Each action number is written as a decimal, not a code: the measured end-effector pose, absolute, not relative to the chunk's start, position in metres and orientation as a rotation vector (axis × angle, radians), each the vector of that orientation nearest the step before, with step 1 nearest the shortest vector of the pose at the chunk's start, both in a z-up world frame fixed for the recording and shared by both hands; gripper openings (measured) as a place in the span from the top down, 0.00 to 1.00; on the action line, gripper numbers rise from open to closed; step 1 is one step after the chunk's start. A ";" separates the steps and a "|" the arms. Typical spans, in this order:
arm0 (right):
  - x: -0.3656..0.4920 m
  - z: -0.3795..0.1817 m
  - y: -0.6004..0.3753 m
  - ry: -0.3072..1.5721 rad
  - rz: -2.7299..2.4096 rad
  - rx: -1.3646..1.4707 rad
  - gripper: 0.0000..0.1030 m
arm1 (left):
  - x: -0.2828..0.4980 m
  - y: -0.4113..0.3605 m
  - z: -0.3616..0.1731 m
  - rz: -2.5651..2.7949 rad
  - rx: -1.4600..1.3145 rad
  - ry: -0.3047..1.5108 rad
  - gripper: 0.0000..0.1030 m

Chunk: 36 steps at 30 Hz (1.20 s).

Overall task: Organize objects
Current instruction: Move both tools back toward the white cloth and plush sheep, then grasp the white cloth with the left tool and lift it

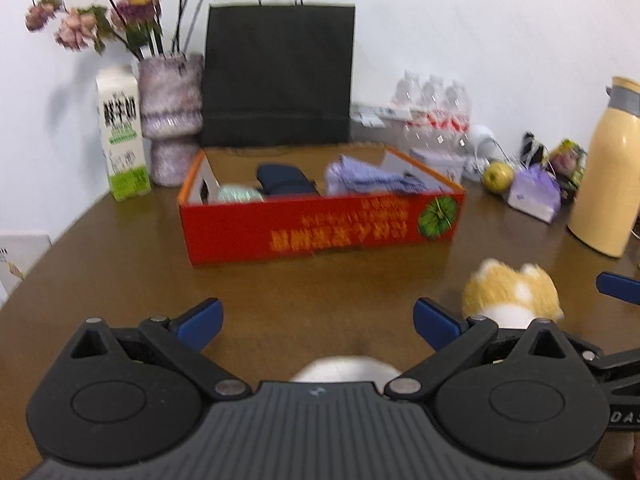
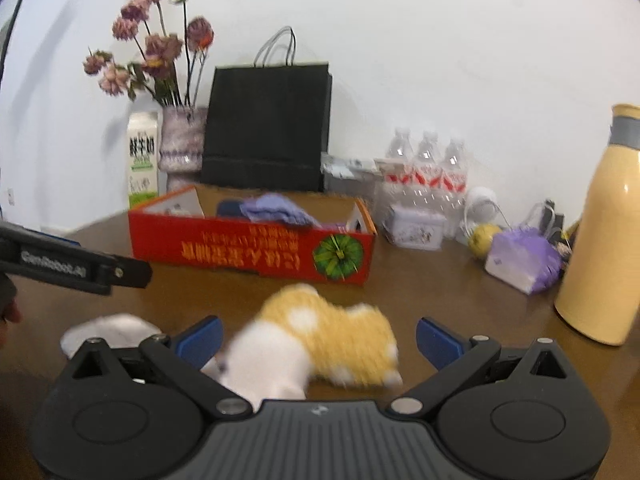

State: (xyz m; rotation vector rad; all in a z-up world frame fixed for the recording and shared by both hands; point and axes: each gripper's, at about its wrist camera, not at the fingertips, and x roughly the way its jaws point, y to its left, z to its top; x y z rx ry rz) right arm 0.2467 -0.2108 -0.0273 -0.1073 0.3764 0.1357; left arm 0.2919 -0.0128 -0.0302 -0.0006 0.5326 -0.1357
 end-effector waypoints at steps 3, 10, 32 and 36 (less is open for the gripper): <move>0.242 -0.029 -0.219 0.382 0.130 -0.088 0.00 | 0.288 -0.014 -0.041 -0.156 -0.017 0.602 0.00; 0.242 -0.032 -0.226 0.399 0.131 -0.051 0.00 | 0.282 -0.022 -0.059 -0.178 -0.013 0.698 0.00; 0.245 -0.035 -0.225 0.415 0.145 -0.045 0.00 | 0.288 -0.028 -0.068 -0.136 0.043 0.696 0.15; 0.246 -0.035 -0.226 0.422 0.140 -0.040 0.00 | 0.284 -0.026 -0.063 -0.100 0.064 0.661 0.42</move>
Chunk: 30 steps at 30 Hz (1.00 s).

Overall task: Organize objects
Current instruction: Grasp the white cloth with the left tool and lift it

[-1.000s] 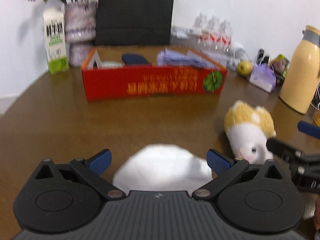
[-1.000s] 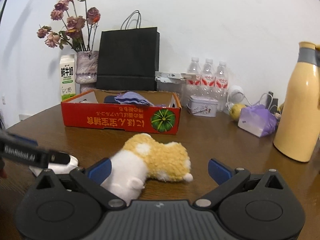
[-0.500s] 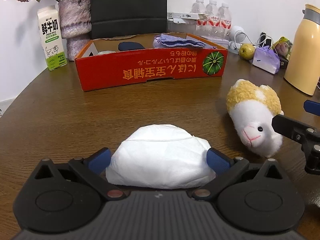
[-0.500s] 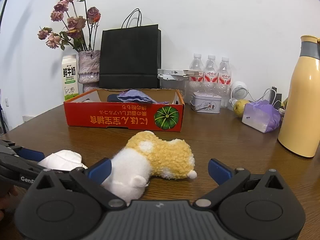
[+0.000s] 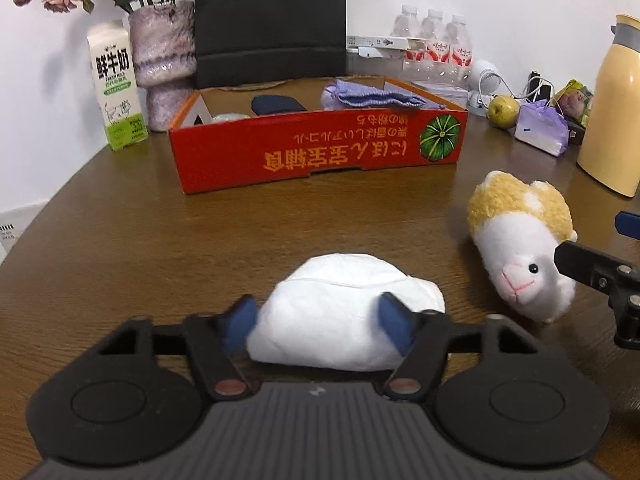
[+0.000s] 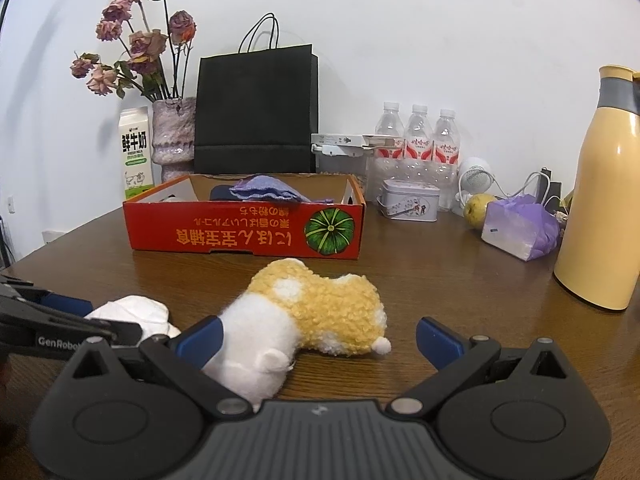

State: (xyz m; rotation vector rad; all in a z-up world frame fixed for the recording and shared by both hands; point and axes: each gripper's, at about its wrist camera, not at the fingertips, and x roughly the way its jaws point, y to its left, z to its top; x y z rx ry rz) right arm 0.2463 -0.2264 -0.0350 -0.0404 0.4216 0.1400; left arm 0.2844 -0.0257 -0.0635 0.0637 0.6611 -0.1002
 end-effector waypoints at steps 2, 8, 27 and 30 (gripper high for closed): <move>0.247 -0.035 -0.226 0.427 0.137 -0.040 0.00 | 0.283 -0.024 -0.061 -0.098 0.062 0.651 0.67; 0.247 -0.035 -0.227 0.427 0.125 -0.040 0.00 | 0.280 -0.017 -0.056 -0.112 0.048 0.632 0.95; 0.248 -0.035 -0.233 0.424 0.091 0.004 0.00 | 0.308 -0.028 -0.051 -0.150 -0.035 0.737 0.00; 0.248 -0.035 -0.235 0.426 0.090 0.018 0.00 | 0.324 -0.036 -0.056 -0.207 -0.064 0.815 0.00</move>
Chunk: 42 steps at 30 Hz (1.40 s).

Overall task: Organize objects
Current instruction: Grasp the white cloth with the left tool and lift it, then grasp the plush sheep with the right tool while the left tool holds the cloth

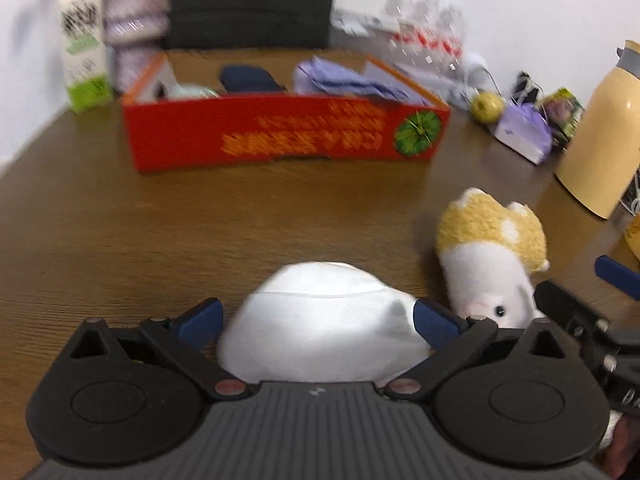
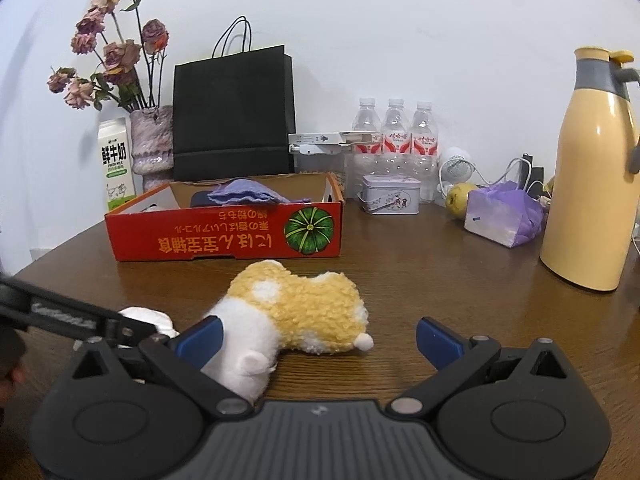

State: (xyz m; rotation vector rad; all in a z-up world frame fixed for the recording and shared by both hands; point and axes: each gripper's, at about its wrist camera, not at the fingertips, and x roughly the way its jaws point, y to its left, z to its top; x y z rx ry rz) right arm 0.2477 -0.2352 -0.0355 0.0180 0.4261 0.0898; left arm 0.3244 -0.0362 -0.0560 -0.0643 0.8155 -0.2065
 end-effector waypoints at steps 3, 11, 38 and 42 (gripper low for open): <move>0.249 -0.036 -0.237 0.435 0.095 0.030 0.00 | 0.330 -0.053 -0.064 -0.208 0.024 0.814 0.00; 0.261 -0.040 -0.240 0.523 0.174 0.141 0.00 | 0.312 -0.055 -0.068 -0.201 0.064 0.744 0.19; 0.283 -0.051 -0.208 0.605 0.203 0.221 0.46 | 0.292 -0.046 -0.065 -0.232 0.088 0.681 0.58; 0.276 -0.049 -0.211 0.579 0.206 0.219 0.46 | 0.289 -0.044 -0.064 -0.226 0.082 0.672 0.61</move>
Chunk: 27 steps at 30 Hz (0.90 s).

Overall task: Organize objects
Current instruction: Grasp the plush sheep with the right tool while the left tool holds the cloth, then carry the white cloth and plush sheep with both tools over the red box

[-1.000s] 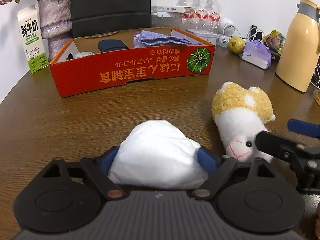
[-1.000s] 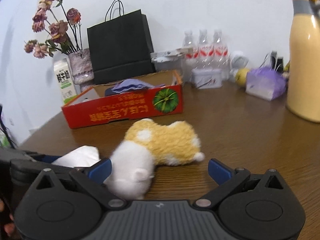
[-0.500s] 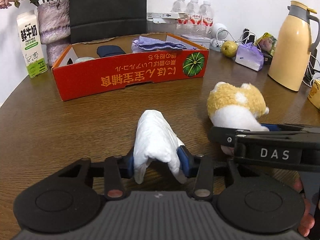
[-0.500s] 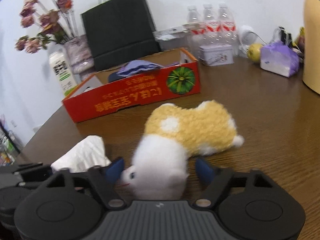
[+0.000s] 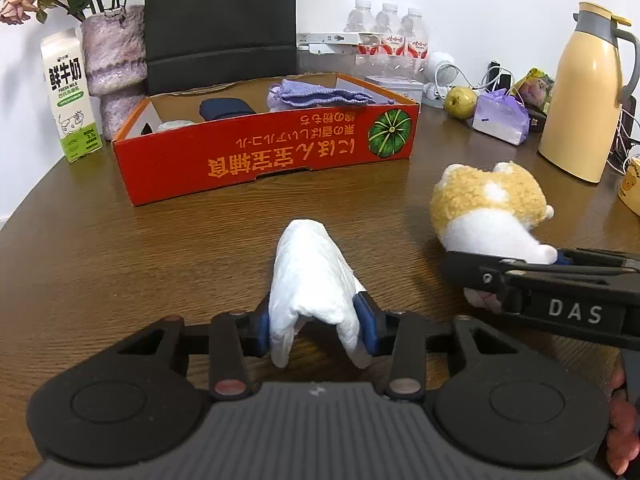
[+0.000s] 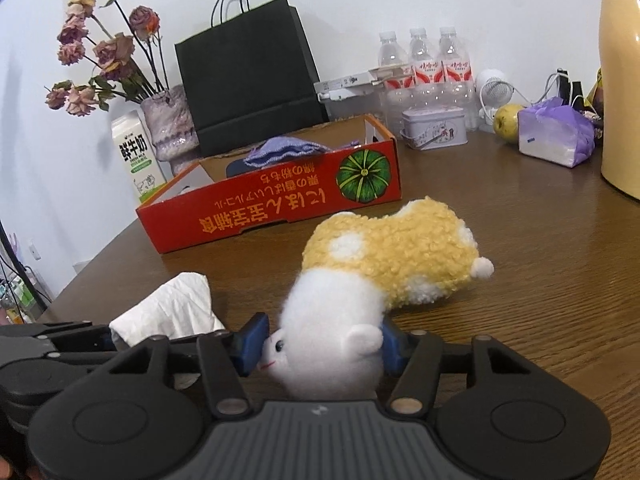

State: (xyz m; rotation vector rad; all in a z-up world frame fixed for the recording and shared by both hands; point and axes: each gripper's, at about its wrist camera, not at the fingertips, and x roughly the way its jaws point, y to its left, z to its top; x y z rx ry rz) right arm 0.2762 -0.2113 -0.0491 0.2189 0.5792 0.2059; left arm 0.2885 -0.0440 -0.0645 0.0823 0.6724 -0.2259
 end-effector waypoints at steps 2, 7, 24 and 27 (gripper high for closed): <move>0.273 -0.048 -0.212 0.569 0.205 0.216 0.46 | 0.286 -0.043 -0.064 -0.220 0.081 0.666 0.62; 0.267 -0.045 -0.212 0.545 0.212 0.208 0.46 | 0.281 -0.039 -0.062 -0.197 0.070 0.647 0.67; 0.252 -0.026 -0.209 0.461 0.296 0.172 0.46 | 0.257 -0.022 -0.032 -0.124 0.010 0.516 0.70; 0.258 -0.018 -0.206 0.451 0.313 0.153 0.46 | 0.262 -0.022 -0.022 -0.111 -0.003 0.495 0.70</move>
